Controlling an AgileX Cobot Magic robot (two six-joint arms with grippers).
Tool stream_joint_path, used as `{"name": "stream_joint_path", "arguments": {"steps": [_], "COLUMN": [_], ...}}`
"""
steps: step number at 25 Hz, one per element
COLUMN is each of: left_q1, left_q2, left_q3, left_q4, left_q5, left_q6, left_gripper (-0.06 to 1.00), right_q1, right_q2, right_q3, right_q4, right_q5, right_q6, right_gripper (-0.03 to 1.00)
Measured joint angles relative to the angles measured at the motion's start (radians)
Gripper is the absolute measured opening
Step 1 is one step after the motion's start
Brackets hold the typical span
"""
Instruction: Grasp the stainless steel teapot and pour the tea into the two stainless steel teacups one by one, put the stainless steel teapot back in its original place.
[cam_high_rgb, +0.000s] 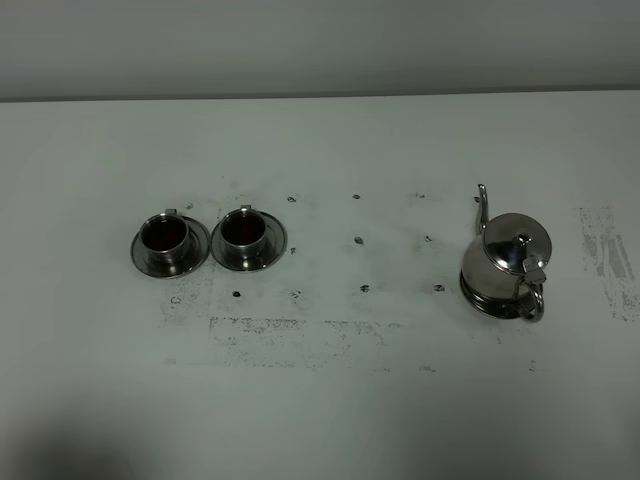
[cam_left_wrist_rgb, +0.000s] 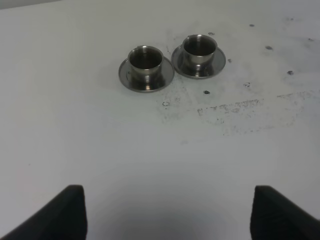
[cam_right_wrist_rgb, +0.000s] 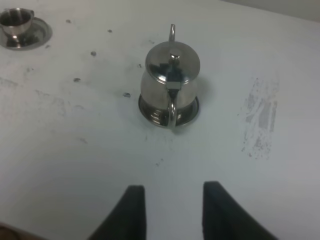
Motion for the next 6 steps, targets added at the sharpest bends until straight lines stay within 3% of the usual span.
{"name": "stream_joint_path", "arguments": {"steps": [6], "left_q1": [0.0], "left_q2": [0.0], "left_q3": [0.0], "left_q4": [0.0], "left_q5": [0.0], "left_q6": [0.0], "left_gripper": [0.65], "right_q1": [0.0], "right_q2": [0.0], "right_q3": [0.0], "right_q4": [0.0], "right_q5": [0.0], "right_q6": [0.0], "right_gripper": [0.23]}}
